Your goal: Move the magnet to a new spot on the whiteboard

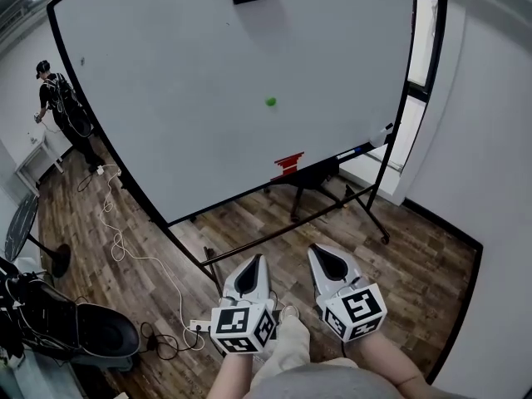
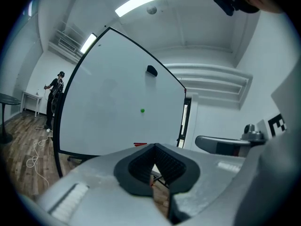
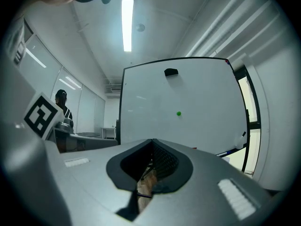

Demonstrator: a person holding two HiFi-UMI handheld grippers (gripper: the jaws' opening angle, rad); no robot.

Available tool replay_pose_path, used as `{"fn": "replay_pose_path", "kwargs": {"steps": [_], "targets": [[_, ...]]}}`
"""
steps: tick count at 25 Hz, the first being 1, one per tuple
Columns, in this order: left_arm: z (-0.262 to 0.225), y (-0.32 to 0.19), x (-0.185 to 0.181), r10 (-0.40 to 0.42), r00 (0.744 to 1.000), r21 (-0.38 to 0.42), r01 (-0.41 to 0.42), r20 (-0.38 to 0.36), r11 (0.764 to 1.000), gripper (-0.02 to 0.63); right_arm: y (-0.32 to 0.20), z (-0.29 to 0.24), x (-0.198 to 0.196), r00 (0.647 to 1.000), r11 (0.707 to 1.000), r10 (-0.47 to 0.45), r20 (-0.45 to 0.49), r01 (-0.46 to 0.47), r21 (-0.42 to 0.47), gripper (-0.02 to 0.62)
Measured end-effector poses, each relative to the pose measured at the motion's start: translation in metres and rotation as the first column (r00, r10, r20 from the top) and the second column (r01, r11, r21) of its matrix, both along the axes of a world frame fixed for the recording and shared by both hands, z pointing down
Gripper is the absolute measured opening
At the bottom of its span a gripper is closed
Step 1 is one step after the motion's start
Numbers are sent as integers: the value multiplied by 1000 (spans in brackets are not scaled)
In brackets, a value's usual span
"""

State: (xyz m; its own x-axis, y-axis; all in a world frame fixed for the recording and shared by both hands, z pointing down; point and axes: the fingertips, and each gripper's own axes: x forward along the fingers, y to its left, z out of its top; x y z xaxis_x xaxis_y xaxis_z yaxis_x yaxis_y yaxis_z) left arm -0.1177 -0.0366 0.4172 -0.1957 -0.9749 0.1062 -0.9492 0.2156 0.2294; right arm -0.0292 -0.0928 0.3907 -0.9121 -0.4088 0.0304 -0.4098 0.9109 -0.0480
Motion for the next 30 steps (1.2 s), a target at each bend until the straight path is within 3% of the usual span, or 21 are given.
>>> {"fn": "replay_pose_path", "kwargs": {"steps": [10,24,30], "targets": [[-2,-79,-47,15,1000,-6,-15,12,1000,2,-80,-12,-49,1000,999,10,2,-10,34,-11],[-11,-179,-141,0,1000,-3,0,27,1000,2,-184,-31,-142,1000,998,1,24,-3,59,-11],[-7,-209,-163,-3,999,-7,3,35,1000,2,-213,-28,-169,1000,998,-14,19,13,67,-11]]}}
